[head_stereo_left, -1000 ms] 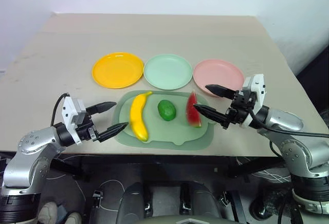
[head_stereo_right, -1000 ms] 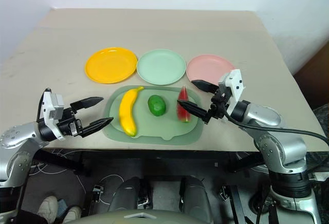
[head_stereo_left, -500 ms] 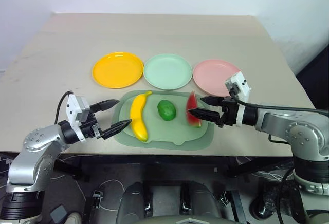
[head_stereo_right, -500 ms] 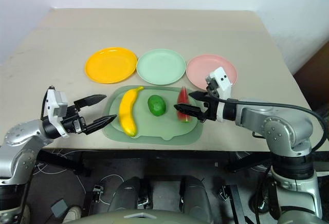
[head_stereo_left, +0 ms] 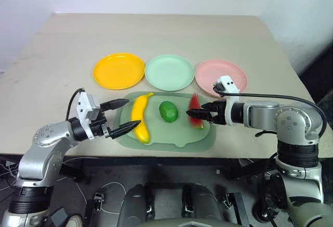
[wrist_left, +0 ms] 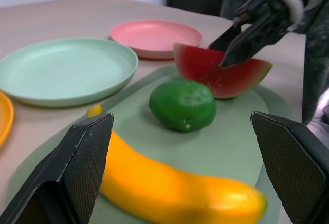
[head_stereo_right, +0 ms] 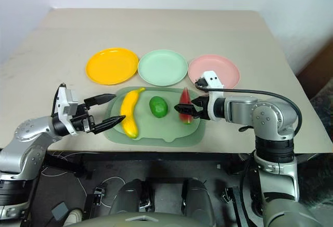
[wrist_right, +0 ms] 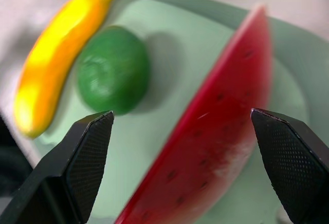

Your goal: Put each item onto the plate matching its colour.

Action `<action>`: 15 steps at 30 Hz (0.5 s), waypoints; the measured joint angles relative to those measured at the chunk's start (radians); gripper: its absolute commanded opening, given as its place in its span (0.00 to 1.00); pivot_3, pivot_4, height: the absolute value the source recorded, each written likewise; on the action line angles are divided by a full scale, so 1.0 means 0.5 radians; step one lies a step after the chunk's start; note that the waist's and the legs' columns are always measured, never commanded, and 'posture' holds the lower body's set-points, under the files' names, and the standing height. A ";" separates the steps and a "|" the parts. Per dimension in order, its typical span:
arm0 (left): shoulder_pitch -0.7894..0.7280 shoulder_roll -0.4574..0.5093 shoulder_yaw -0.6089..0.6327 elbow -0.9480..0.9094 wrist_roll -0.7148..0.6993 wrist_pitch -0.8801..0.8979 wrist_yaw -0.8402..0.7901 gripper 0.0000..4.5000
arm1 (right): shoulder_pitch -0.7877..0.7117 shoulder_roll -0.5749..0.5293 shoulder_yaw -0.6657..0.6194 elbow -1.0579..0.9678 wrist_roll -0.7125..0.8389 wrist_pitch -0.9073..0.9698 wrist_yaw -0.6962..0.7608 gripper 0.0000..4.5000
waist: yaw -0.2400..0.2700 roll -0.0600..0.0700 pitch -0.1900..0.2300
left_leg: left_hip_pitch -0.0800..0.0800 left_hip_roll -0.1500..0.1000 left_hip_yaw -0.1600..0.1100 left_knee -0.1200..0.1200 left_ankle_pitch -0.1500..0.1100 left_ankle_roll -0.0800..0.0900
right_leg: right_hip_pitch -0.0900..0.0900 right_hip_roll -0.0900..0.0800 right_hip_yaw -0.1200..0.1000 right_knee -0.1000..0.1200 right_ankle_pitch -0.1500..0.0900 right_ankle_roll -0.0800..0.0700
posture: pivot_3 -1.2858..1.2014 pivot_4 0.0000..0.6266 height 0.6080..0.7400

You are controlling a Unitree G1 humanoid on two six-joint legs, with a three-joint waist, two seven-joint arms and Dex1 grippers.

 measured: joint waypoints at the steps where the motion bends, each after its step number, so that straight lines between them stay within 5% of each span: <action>1: -0.009 -0.002 -0.006 0.007 0.005 -0.002 0.000 1.00 | -0.013 0.000 0.019 0.018 -0.036 0.009 -0.014 1.00 | -0.001 0.000 0.000 | 0.000 0.000 0.000 0.000 0.000 0.000 | 0.000 0.000 0.000 0.000 0.000 0.000 | 0.52 0.24 0.66; 12: -0.022 -0.030 -0.025 0.058 0.066 -0.044 -0.008 1.00 | -0.130 -0.022 0.295 0.052 -0.293 0.119 -0.003 1.00 | -0.007 -0.001 -0.001 | 0.000 0.001 0.001 -0.001 0.000 0.000 | 0.000 0.000 0.000 -0.001 0.000 0.000 | 0.52 0.24 0.66; 15: -0.022 -0.031 -0.025 0.058 0.071 -0.047 -0.014 1.00 | -0.141 -0.040 0.351 0.034 -0.326 0.116 0.031 0.87 | -0.008 -0.001 -0.001 | 0.000 0.001 0.001 -0.001 0.000 0.000 | 0.000 0.000 0.000 -0.001 0.000 0.000 | 0.52 0.24 0.66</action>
